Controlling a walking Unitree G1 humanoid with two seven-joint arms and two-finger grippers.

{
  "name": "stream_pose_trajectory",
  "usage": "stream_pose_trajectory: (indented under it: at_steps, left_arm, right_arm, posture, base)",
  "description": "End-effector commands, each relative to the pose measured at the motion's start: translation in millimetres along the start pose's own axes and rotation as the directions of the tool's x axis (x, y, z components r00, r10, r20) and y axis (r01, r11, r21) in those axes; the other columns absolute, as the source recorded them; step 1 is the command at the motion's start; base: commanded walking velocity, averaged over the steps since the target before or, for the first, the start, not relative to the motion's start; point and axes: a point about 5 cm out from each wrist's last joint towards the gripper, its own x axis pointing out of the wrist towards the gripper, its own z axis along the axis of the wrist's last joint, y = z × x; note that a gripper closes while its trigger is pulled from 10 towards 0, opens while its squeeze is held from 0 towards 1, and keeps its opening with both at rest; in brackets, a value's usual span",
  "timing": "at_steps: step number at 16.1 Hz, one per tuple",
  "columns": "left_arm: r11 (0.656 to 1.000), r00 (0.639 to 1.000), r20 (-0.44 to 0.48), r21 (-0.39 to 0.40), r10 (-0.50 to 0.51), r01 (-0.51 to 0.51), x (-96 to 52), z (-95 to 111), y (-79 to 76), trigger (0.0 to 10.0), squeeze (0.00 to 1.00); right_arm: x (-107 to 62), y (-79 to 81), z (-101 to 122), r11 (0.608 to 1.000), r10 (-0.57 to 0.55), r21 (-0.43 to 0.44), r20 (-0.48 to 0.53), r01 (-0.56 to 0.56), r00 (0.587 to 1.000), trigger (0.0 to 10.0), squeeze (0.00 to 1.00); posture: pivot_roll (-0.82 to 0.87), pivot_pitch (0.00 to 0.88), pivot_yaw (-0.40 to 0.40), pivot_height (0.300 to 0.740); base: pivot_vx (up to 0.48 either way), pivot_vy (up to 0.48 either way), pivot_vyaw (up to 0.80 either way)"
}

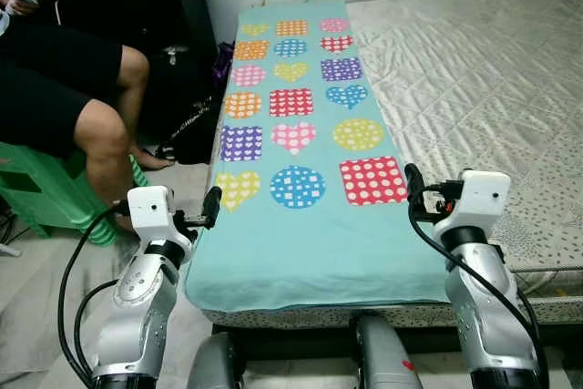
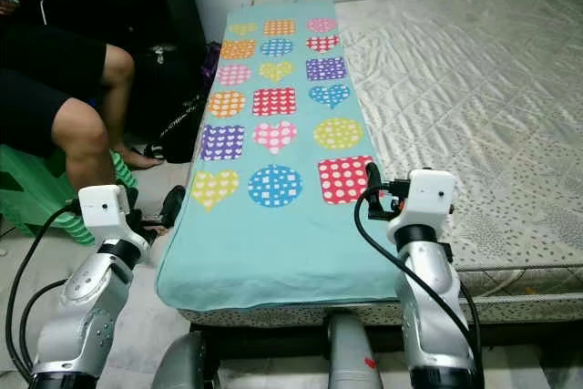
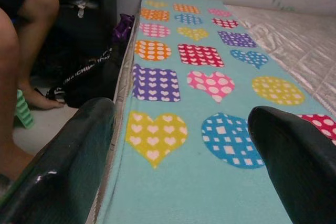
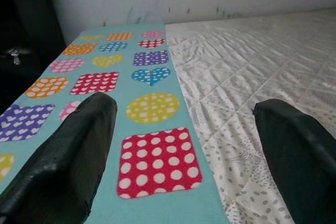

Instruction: Clean up the room

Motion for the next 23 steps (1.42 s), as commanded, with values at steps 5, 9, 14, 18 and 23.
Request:
stream_pose_trajectory:
  at_steps: [5, 9, 14, 18, 23]
  left_arm:
    - [1.0, 0.999, 0.033, 0.013, 0.005, -0.005, 6.3, 5.3, 3.1, 10.0, 0.0]
    - [1.0, 1.0, 0.031, 0.008, 0.0, 0.0, 5.7, 2.6, 0.6, 10.0, 0.0]
    - [1.0, 1.0, 0.027, 0.004, -0.006, 0.006, 6.9, 1.2, -0.1, 10.0, 0.0]
    - [1.0, 1.0, 0.025, 0.005, 0.006, -0.006, 7.6, 0.7, 0.9, 10.0, 0.0]
    - [0.999, 0.999, 0.029, 0.029, 0.04, -0.041, 8.8, 1.7, 2.8, 10.0, 0.0]
  right_arm:
    - [12.5, 5.8, 6.1, 1.0, 0.015, 0.016, 0.014, -0.015, 1.0, 10.0, 0.0]
    - [15.6, 2.8, 7.2, 1.0, 0.007, 0.015, 0.016, -0.007, 1.0, 10.0, 0.0]
    - [16.8, 0.3, 7.5, 1.0, -0.006, 0.019, 0.019, 0.006, 1.0, 10.0, 0.0]
    - [17.6, 0.1, 7.2, 1.0, -0.012, 0.024, 0.021, 0.012, 1.0, 10.0, 0.0]
    - [19.9, 0.9, 7.9, 1.0, -0.006, 0.025, 0.029, 0.006, 1.0, 10.0, 0.0]
  posture:
    - [-0.19, 0.0, 0.085, 0.594]
    - [-0.19, 0.0, 0.086, 0.634]
    - [-0.2, 0.0, 0.088, 0.683]
    - [-0.2, 0.0, 0.09, 0.72]
    - [-0.19, 0.0, 0.09, 0.74]
  base:
    - [0.0, 0.0, -0.39]
    - [0.0, 0.0, -0.46]
    - [0.0, 0.0, -0.46]
    - [0.0, 0.0, -0.46]
    - [0.0, 0.0, -0.46]
